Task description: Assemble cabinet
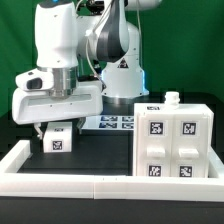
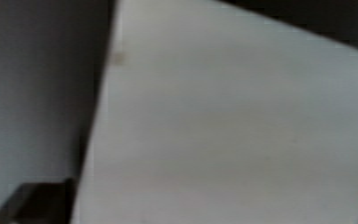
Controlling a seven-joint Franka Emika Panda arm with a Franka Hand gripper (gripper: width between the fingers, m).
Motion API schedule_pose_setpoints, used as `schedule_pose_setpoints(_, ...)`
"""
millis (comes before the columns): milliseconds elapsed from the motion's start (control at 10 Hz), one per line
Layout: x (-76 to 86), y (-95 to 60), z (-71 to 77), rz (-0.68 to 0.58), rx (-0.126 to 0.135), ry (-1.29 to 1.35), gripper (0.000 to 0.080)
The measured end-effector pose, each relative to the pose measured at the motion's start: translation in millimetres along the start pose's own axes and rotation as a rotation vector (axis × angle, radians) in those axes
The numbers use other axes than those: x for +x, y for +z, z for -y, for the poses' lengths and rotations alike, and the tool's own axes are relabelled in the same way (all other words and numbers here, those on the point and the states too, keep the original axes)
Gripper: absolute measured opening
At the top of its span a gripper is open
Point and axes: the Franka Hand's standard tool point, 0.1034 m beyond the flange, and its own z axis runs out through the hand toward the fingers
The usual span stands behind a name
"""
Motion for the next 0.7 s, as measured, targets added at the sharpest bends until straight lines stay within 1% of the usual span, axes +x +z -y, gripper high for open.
schedule_pose_setpoints(100,1.0,-0.7,0.5,-0.001,-0.001,-0.002,0.06)
schedule_pose_setpoints(200,3.5,-2.3,2.1,-0.003,-0.002,-0.007,0.054)
schedule_pose_setpoints(300,7.8,-5.9,4.9,-0.008,-0.006,-0.017,0.054)
schedule_pose_setpoints(400,15.8,-15.7,10.9,-0.02,-0.015,-0.028,0.054)
schedule_pose_setpoints(500,27.8,-34.7,20.5,-0.027,-0.015,-0.037,0.054)
schedule_pose_setpoints(600,43.2,-59.3,32.4,-0.03,-0.01,-0.03,0.054)
schedule_pose_setpoints(700,61.0,-81.7,45.1,-0.044,-0.014,-0.014,0.054)
